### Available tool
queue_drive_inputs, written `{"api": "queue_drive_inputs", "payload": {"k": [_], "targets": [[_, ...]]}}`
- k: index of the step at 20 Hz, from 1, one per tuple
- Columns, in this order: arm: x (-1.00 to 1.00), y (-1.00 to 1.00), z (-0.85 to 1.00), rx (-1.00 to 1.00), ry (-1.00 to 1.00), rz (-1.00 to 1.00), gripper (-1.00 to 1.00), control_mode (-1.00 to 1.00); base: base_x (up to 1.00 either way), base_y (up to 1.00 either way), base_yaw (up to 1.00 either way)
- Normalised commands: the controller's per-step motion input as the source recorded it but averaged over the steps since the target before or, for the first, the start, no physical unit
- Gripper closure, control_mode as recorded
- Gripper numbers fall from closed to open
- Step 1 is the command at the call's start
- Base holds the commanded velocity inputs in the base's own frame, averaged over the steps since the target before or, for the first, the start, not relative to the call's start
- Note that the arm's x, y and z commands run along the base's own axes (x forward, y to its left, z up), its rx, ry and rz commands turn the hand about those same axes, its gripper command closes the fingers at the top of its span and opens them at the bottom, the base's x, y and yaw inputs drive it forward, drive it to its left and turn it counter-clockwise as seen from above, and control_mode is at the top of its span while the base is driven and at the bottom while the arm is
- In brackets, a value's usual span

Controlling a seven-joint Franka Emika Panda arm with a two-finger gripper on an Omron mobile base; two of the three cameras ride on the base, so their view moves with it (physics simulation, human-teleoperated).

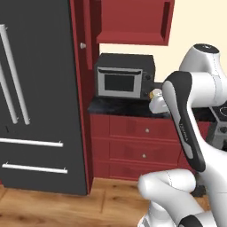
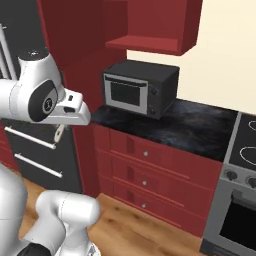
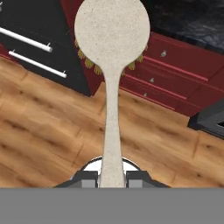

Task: Pick up the dish brush and sponge from the sink, and place them back in the cabinet, and close the cabinet door.

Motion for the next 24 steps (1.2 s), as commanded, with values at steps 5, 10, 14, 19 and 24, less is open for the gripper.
{"api": "queue_drive_inputs", "payload": {"k": [5, 10, 14, 19, 24], "targets": [[0.00, 0.00, 0.00, 0.00, 0.00, 0.00, 1.00, 1.00, 0.58, 0.00, 0.19], [0.00, 0.00, 0.00, 0.00, 0.00, 0.00, 1.00, 1.00, 0.57, -0.01, 0.17], [0.00, 0.00, 0.00, 0.00, 0.00, 0.00, 1.00, 1.00, 0.54, -0.03, 0.12], [0.00, 0.00, 0.00, 0.00, 0.00, 0.00, 1.00, 1.00, 0.32, -0.12, 0.02], [0.00, 0.00, 0.00, 0.00, 0.00, 0.00, 1.00, 1.00, 0.27, -0.20, 0.00]]}}
